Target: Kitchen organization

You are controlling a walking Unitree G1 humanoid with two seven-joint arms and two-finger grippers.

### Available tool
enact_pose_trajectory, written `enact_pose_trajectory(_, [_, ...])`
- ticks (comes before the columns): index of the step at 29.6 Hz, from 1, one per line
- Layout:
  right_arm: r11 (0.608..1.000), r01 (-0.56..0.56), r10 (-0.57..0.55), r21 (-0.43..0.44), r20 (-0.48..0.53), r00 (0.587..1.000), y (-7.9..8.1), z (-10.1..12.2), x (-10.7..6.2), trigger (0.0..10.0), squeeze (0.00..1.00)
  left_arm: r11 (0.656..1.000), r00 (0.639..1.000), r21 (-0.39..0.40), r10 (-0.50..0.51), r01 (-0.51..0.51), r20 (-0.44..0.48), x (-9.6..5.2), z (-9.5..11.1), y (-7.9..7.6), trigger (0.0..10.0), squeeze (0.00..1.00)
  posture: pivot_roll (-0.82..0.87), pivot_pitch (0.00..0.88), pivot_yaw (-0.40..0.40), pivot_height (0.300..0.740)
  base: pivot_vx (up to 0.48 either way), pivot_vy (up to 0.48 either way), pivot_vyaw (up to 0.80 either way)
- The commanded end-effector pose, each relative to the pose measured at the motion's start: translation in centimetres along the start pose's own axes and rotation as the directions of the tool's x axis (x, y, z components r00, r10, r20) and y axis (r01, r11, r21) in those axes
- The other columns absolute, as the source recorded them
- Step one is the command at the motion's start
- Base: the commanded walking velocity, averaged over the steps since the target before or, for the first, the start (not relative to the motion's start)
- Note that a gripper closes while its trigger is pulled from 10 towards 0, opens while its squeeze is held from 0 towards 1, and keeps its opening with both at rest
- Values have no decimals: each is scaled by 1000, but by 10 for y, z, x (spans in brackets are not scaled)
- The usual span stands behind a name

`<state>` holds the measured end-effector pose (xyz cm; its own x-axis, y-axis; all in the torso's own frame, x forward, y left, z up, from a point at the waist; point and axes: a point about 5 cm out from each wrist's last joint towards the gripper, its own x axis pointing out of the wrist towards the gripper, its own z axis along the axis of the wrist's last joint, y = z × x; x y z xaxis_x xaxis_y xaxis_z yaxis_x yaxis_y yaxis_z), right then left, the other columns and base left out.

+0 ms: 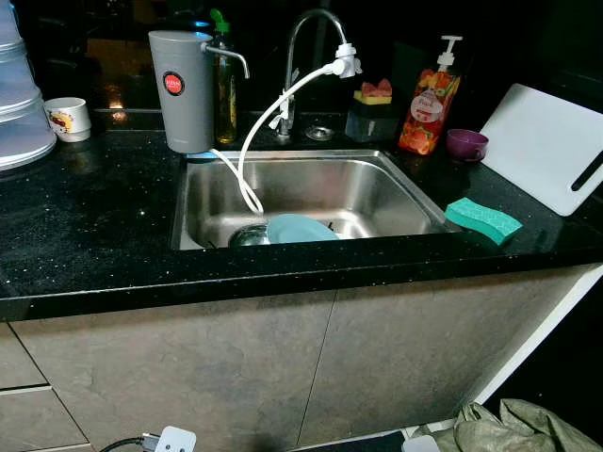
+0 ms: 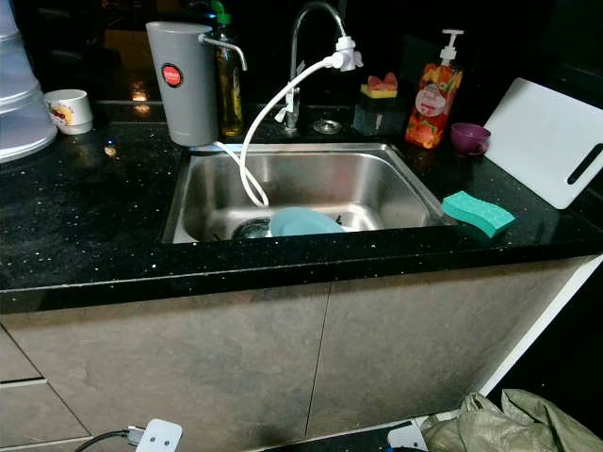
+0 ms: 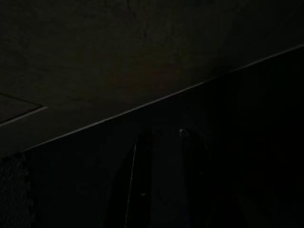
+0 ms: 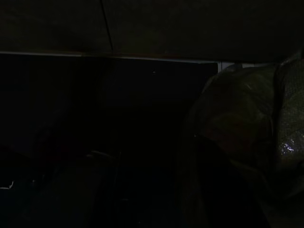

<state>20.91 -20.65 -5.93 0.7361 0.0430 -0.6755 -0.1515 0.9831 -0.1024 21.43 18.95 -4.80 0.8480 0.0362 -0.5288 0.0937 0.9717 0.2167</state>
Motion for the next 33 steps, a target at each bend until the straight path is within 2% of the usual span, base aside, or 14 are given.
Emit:
enact_pose_trajectory(1, [1000,10,-10,4,-22,1000,-3,-7,-3,10000,0,1000,1000,-6,-4,4,-17,-2,-5,-3,10000,0,11,118,-76,740,0,0,0])
enact_pose_trajectory(33, [1000,15,-15,8,-18,1000,-2,-7,-3,10000,0,1000,1000,-1,-19,19,-23,-1,-5,-6,10000,0,5,114,-75,740,0,0,0])
